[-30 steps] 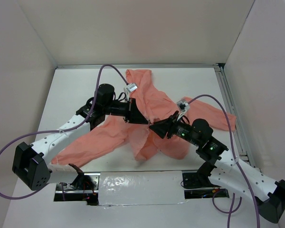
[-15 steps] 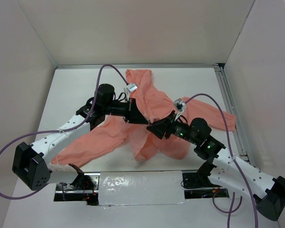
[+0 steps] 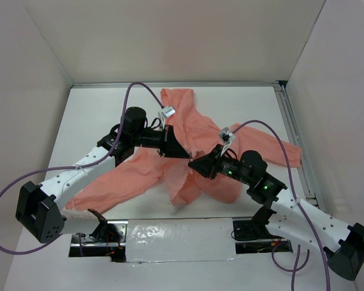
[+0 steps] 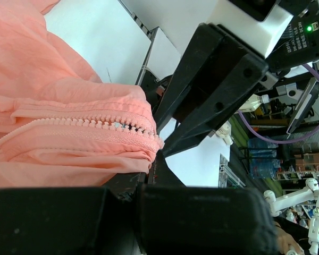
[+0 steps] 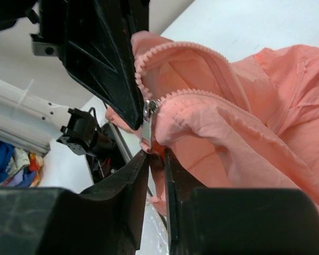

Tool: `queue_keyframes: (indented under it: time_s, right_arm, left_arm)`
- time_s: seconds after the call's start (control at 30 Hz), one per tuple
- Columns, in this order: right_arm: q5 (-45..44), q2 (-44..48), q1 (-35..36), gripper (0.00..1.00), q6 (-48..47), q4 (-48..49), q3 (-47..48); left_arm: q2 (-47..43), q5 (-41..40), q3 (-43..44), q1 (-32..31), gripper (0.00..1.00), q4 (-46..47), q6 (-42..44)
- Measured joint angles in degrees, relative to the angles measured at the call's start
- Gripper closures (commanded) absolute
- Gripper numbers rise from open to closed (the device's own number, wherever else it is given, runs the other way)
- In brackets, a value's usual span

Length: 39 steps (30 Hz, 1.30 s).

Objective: Zip up the jacket

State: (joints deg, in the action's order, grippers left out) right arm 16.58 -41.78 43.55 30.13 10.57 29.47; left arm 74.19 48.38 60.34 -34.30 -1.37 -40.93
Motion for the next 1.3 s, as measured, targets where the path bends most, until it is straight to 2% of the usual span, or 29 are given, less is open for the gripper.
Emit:
queue_keyframes:
  time_s: [0.07, 0.13, 0.43, 0.5, 0.83, 1.07, 1.3]
  right_arm:
    - [-0.3, -0.2, 0.1, 0.92, 0.0, -0.9, 0.0]
    - [-0.7, -0.1, 0.1, 0.99, 0.0, -1.4, 0.1]
    - [-0.9, -0.1, 0.1, 0.97, 0.0, -5.8, 3.1]
    - [-0.8, -0.1, 0.1, 1.00, 0.0, -7.0, 4.3]
    - [-1.2, -4.0, 0.1, 1.00, 2.1, -14.0, 14.5]
    - [-7.3, -8.0, -0.3, 1.00, 8.7, -18.5, 17.6]
    - [-8.3, -10.7, -1.4, 1.00, 14.9, -21.2, 18.9]
  left_arm:
    - [0.0, -0.1, 0.0, 0.0, 1.00, 0.0, 0.0]
    - [0.0, -0.2, 0.0, 0.0, 1.00, 0.0, 0.0]
    - [0.0, -0.7, 0.0, 0.0, 1.00, -1.6, 0.5]
    - [0.0, -1.2, 0.0, 0.0, 1.00, -2.1, 0.7]
    - [0.0, -3.7, 0.0, -2.1, 1.00, -5.0, 4.5]
    - [0.0, -4.9, 0.1, -3.8, 1.00, -6.4, 7.8]
    - [0.0, -9.4, 0.1, -5.7, 1.00, -7.9, 11.1]
